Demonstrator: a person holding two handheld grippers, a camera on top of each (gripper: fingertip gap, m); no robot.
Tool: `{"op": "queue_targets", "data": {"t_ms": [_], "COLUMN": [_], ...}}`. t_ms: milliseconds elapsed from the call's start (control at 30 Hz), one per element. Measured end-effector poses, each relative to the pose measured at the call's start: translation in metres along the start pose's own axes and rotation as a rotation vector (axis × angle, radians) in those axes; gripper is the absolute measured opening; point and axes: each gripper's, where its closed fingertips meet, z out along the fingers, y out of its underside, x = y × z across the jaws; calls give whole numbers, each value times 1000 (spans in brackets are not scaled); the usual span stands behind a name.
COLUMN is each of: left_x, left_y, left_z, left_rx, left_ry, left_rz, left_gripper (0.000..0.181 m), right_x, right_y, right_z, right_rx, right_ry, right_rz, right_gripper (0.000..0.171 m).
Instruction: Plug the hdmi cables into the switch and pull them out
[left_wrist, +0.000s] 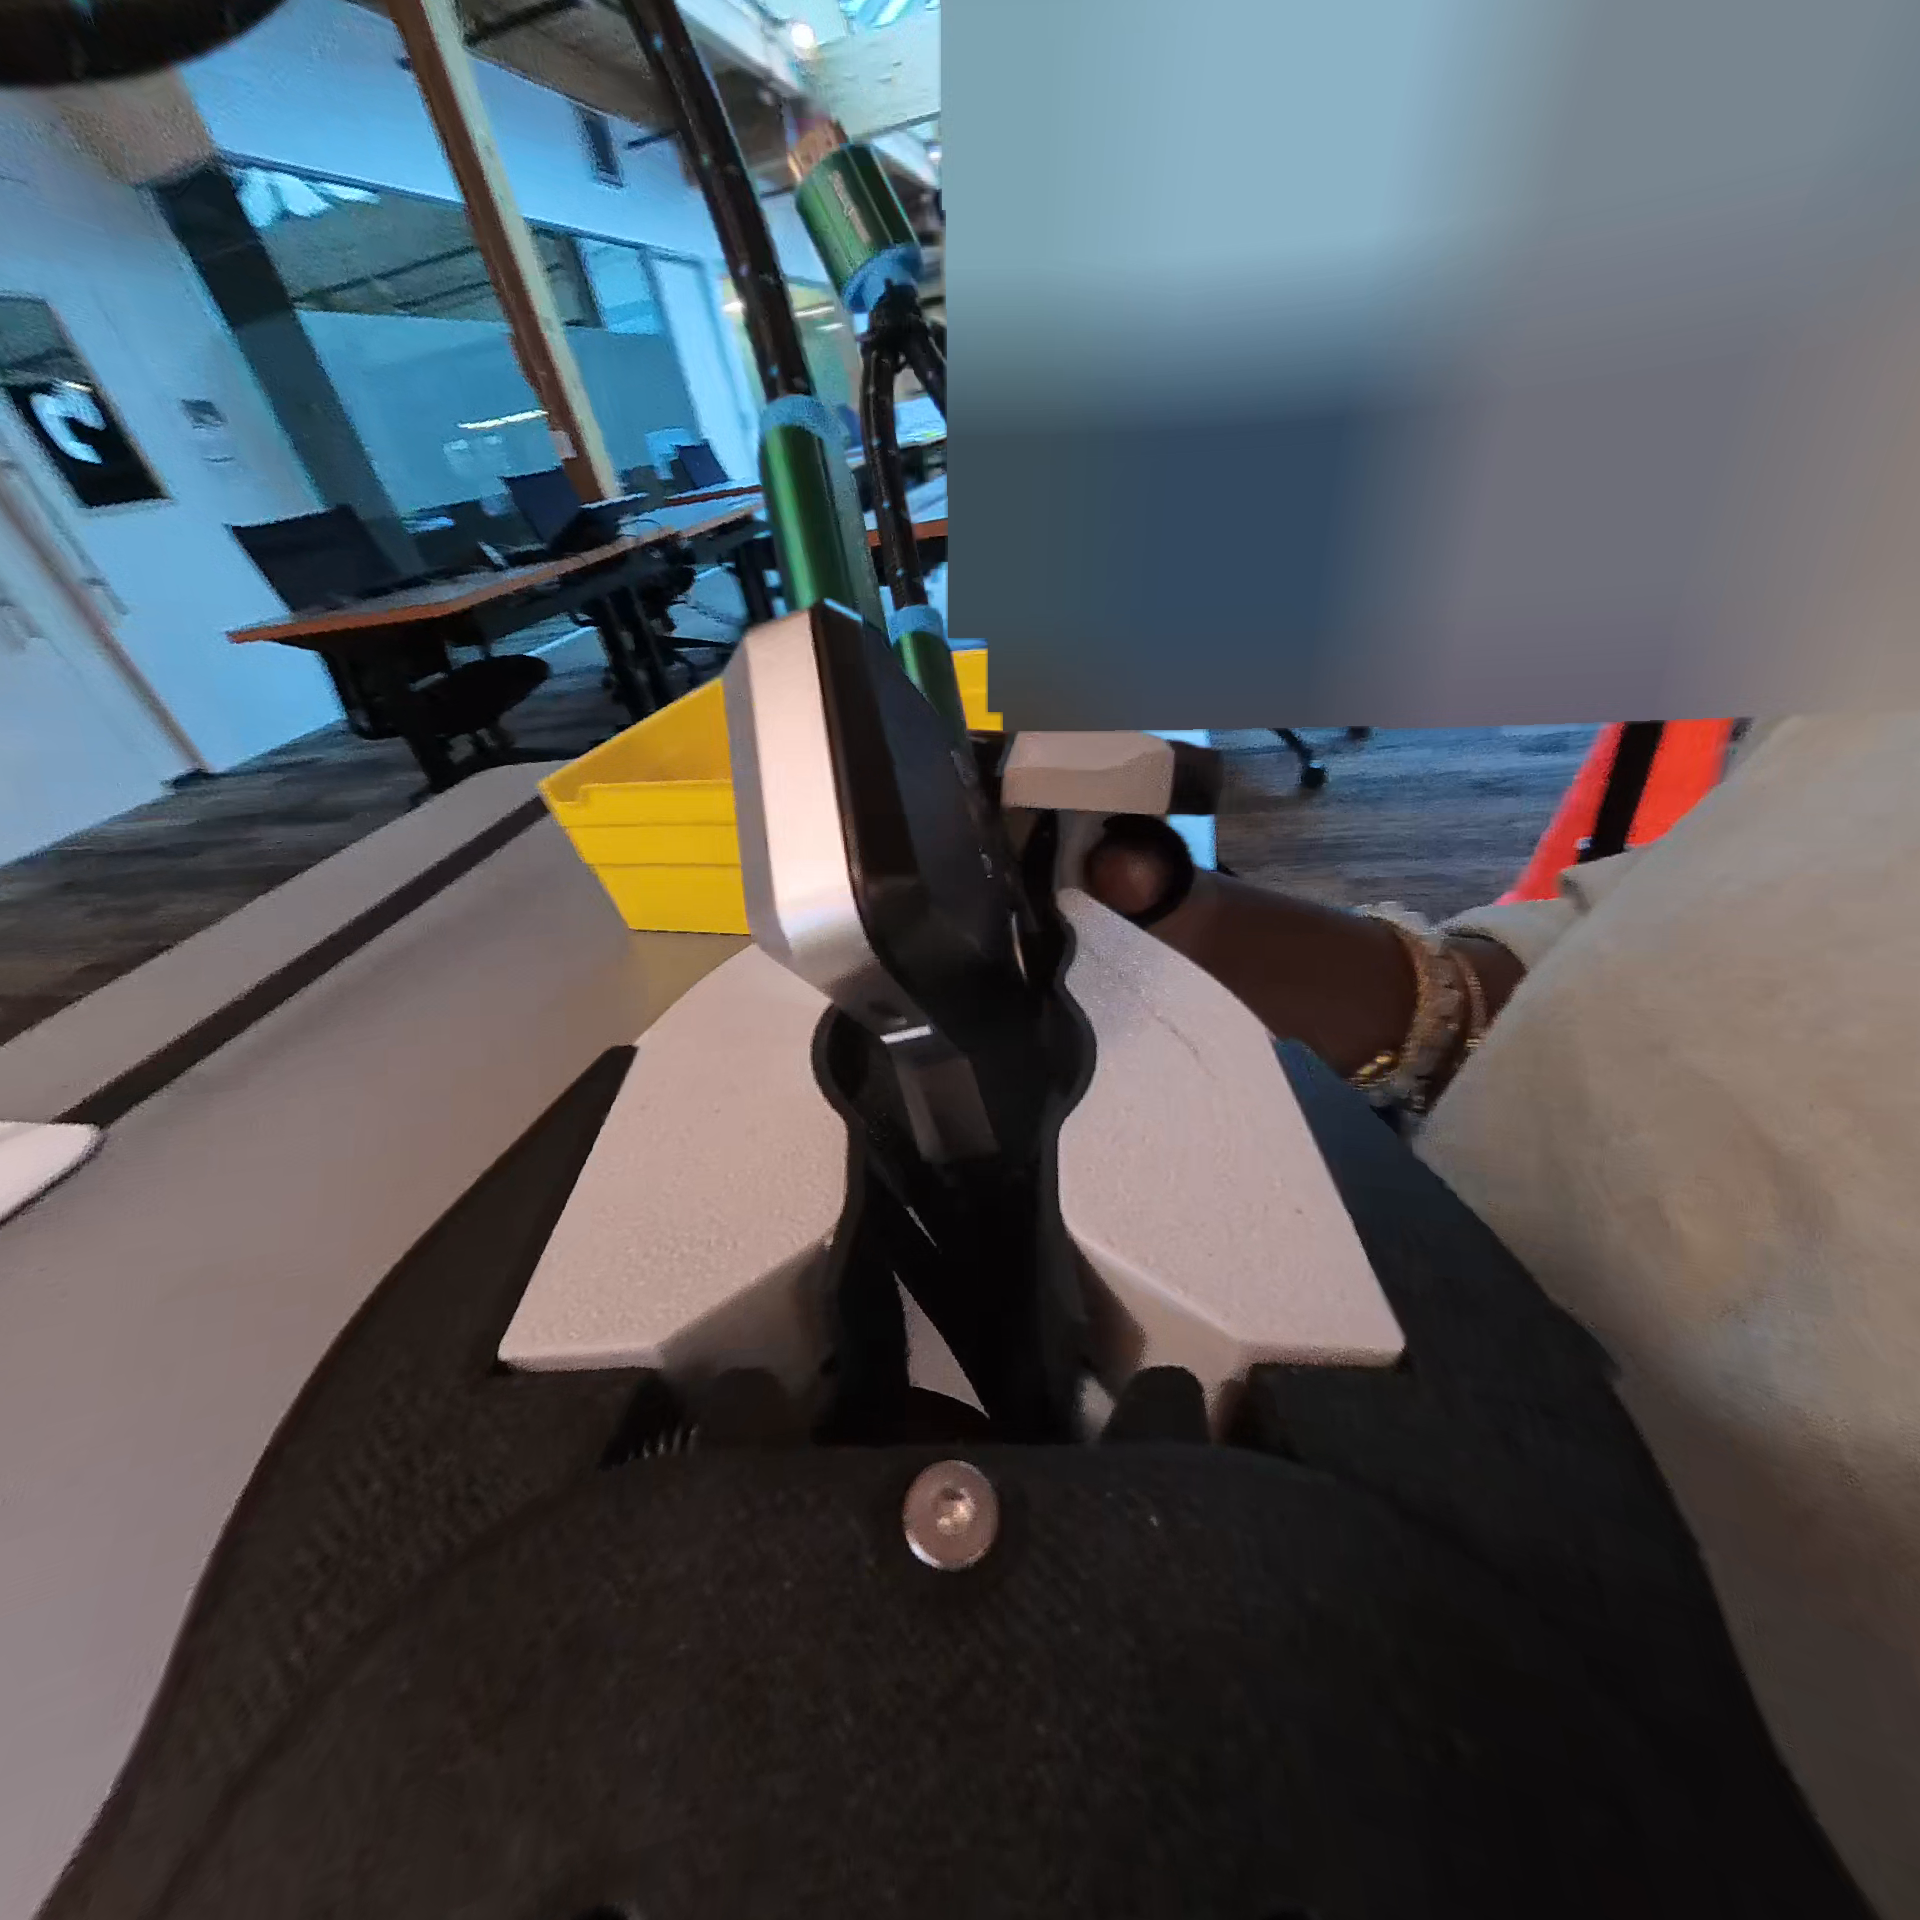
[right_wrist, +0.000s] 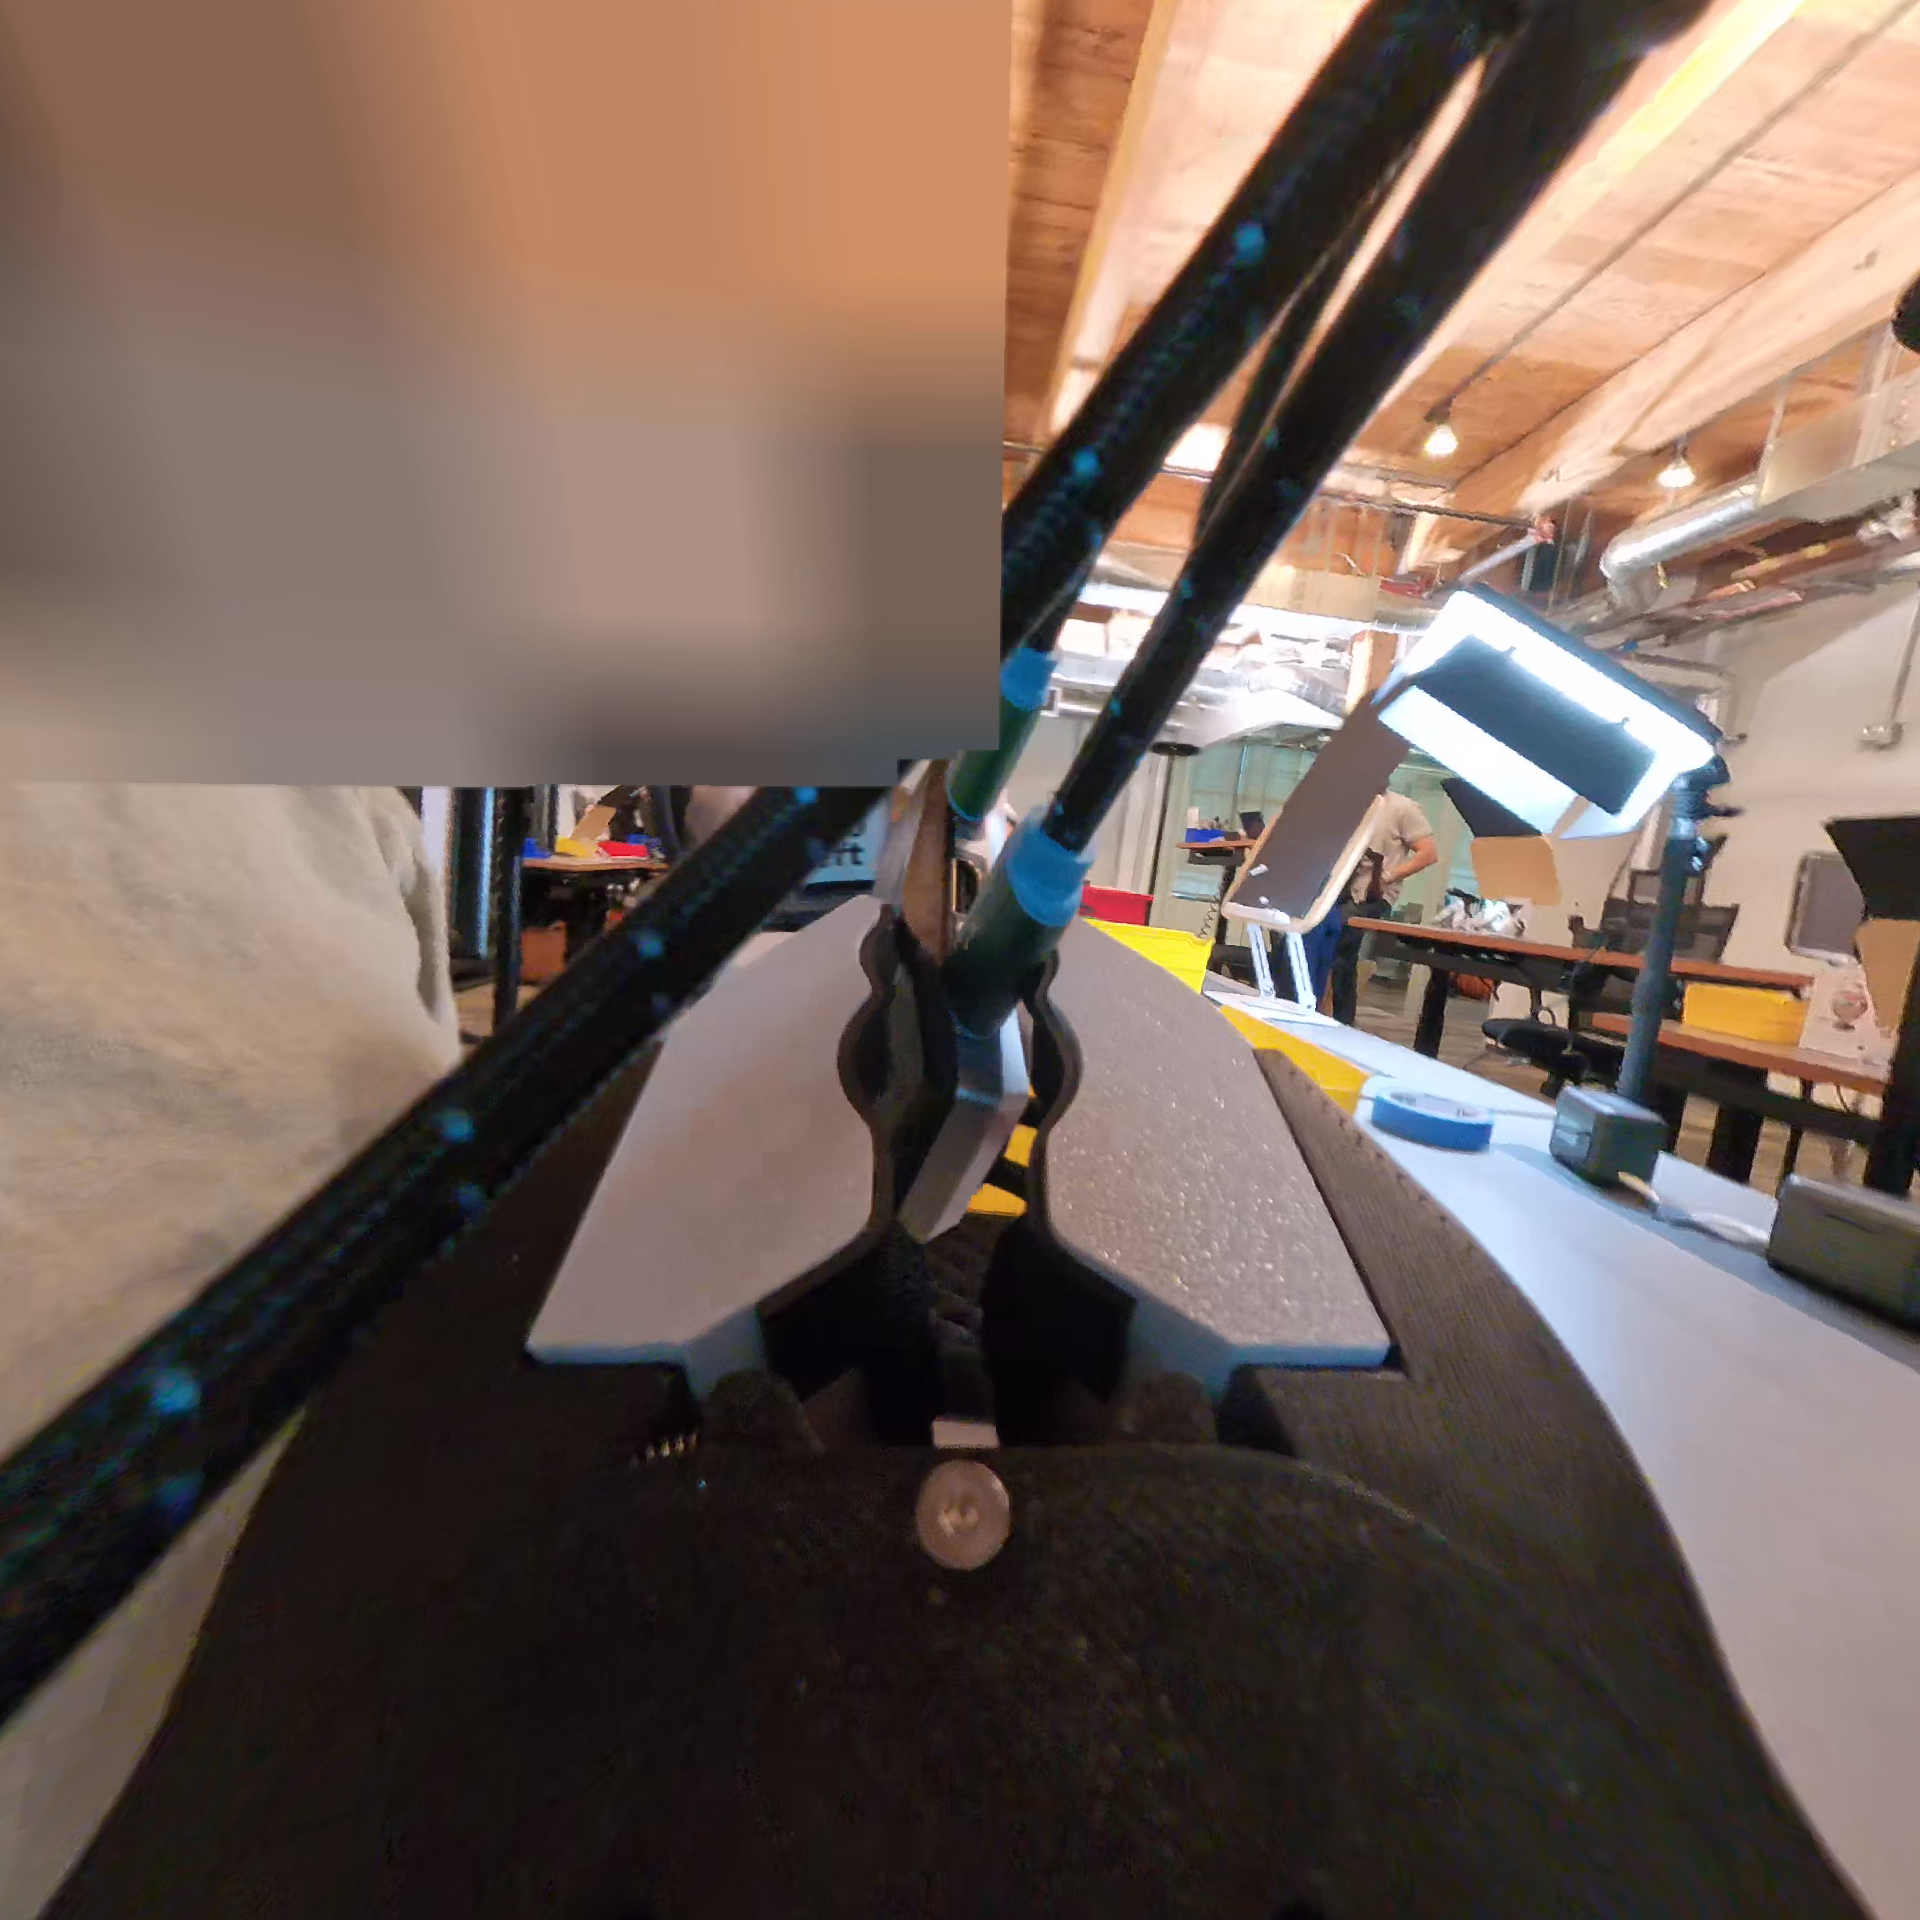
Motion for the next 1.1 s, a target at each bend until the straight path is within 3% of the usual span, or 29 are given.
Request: {"op": "queue_targets", "data": {"t_ms": [200, 333, 433, 567, 733, 800, 967, 1100], "left_x": [-13, -17, -15, -26, -67, -81, -94, -78], "left_y": [-5, -9, 1, -5, -30, -32, -25, -20], "left_z": [-1, 1, 1, -5, -44, -59, -64, -39], "left_rx": [-28, -36, -64, 50, 337, 361, 204, 122], "left_ry": [-217, -297, -226, -220, -384, -455, -690, -657], "left_rz": [302, 406, 349, 202, -3, -27, 216, 315], "left_gripper": [30, 30, 30, 29, 28, 28, 27, 26], "right_x": [29, 30, 29, 47, 74, 79, 73, 60], "right_y": [-11, -16, -19, -11, 1, 4, 4, -4], "right_z": [-7, -5, -5, -11, -31, -35, -25, -12], "right_rx": [79, 117, 149, 160, 241, 225, 73, 65], "right_ry": [165, 147, 131, 235, 332, 396, 550, 567], "right_rz": [206, 365, 418, 455, 550, 486, 143, 4], "right_gripper": [43, 41, 30, 50, 61, 59, 41, 37]}}
